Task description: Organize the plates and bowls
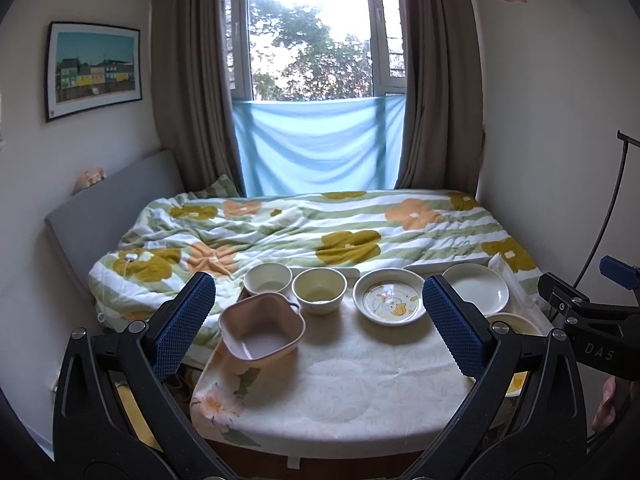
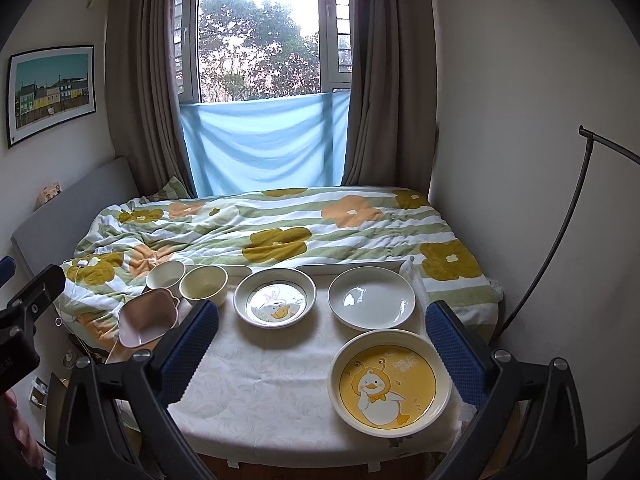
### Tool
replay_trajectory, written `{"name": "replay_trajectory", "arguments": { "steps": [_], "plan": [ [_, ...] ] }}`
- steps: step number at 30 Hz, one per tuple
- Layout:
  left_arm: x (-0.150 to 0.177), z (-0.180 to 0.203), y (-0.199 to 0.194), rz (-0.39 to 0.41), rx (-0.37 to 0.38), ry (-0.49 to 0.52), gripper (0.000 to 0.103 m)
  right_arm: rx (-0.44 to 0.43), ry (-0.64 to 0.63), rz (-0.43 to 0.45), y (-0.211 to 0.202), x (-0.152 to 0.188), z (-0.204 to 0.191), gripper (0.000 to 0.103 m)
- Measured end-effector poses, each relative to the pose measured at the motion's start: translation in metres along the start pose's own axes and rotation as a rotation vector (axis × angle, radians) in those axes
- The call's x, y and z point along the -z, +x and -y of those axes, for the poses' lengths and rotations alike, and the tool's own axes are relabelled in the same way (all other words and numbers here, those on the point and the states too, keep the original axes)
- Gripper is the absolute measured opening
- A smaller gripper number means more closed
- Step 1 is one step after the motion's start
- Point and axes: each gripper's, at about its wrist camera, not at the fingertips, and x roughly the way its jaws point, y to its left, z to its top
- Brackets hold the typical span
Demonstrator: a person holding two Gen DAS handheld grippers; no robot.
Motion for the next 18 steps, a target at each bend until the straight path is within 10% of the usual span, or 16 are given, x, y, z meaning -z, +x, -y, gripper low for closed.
{"name": "replay_trajectory", "arguments": {
  "steps": [7, 18],
  "plan": [
    [-0.007, 0.006, 0.014, -0.039, 0.029, 0.021, 0.103, 0.001, 0.015, -0.026, 0.002, -0.004, 0.004, 0.103],
    [0.020, 0.065, 0.088, -0.247, 0.288, 0.064, 0.103, 0.045, 0.107, -0.203, 0.035, 0.028, 0.067, 0.103]
  ]
}}
